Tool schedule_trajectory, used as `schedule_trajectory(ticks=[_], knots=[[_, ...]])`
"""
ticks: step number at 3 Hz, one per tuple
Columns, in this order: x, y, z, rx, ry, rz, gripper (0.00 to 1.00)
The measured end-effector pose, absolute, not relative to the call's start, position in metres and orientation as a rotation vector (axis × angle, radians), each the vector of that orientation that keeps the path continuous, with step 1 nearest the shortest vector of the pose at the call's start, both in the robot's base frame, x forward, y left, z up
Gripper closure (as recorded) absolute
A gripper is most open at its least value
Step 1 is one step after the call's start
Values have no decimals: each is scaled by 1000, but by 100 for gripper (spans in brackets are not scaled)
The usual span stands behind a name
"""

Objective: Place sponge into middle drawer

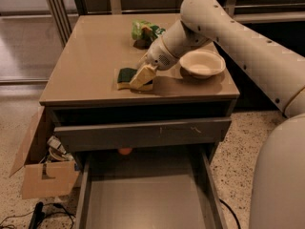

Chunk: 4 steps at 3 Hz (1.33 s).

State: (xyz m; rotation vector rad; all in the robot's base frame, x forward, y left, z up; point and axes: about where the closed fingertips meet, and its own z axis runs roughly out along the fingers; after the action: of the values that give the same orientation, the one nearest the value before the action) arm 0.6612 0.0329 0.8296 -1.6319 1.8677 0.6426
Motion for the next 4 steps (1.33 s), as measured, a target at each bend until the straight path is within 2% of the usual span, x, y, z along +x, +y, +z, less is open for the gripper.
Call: schedule_trajectory(ticks=[2,4], knots=[[655,25,846,-1611,1864,652,100],[578,-32,911,-1480,1754,624,100]])
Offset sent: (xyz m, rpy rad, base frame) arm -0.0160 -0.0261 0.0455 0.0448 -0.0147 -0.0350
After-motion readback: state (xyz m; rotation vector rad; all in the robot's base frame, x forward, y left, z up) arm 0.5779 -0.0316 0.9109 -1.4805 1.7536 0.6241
